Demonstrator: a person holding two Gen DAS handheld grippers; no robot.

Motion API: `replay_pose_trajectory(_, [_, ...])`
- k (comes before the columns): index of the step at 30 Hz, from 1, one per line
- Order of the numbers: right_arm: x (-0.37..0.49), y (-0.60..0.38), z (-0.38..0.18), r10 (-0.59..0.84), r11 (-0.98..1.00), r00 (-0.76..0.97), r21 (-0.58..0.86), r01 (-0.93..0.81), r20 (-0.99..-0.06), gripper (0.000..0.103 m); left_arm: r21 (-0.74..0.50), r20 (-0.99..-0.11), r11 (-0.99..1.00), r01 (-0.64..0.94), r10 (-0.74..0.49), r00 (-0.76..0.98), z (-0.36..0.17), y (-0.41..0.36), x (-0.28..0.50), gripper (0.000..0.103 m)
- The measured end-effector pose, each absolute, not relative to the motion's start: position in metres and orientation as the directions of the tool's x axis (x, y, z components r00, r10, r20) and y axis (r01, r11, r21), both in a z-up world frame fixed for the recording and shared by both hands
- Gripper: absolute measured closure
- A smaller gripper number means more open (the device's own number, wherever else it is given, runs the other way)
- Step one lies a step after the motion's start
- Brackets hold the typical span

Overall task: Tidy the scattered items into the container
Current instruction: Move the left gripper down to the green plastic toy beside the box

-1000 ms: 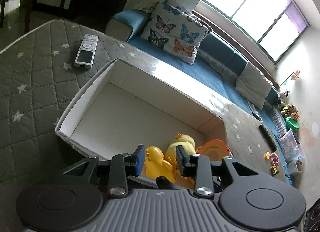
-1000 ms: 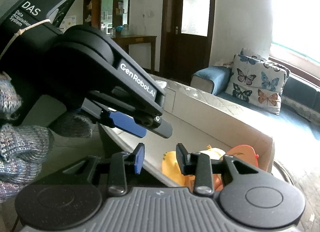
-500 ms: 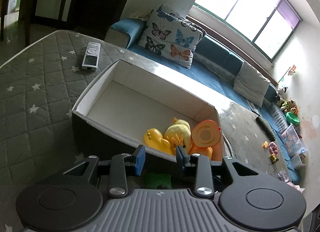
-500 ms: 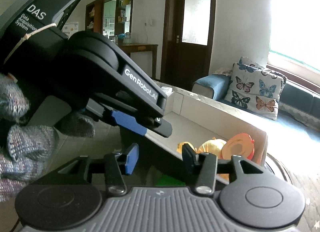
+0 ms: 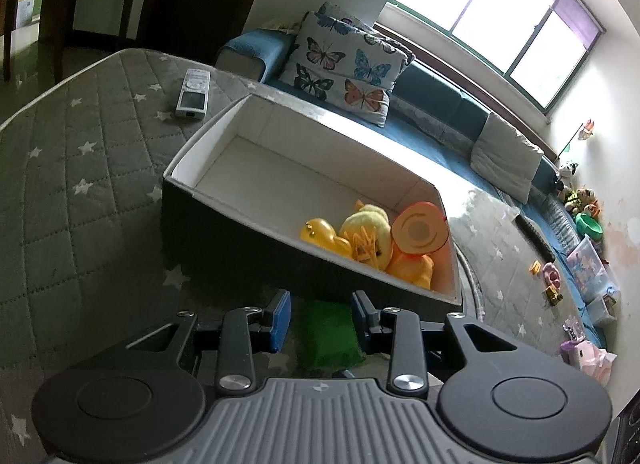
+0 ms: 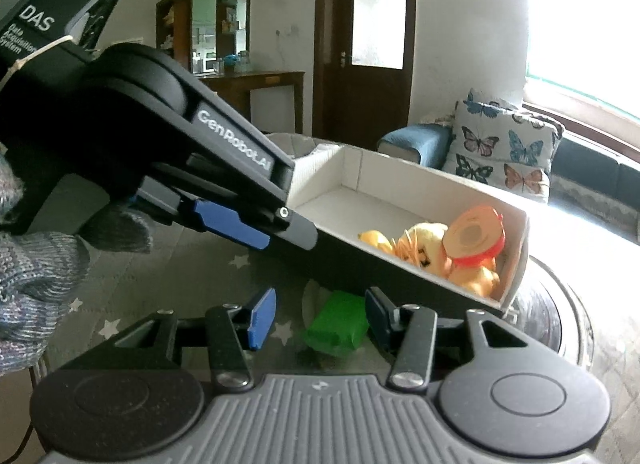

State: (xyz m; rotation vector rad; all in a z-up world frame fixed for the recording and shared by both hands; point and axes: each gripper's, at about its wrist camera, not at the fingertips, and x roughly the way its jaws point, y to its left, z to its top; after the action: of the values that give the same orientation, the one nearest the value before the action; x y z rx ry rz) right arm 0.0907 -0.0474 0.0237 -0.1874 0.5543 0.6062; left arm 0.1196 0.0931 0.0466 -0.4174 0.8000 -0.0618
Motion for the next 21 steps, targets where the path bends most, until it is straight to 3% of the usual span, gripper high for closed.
replay_pose_trajectory(21, [0.101, -0.053, -0.006, 0.444, 0.845, 0.659, 0.039, -0.533, -0.607, 0.052, -0.402, -0.729, 0.906, -0.134, -0.228, 0.645, 0.017, 0.096, 0.121, 0.067])
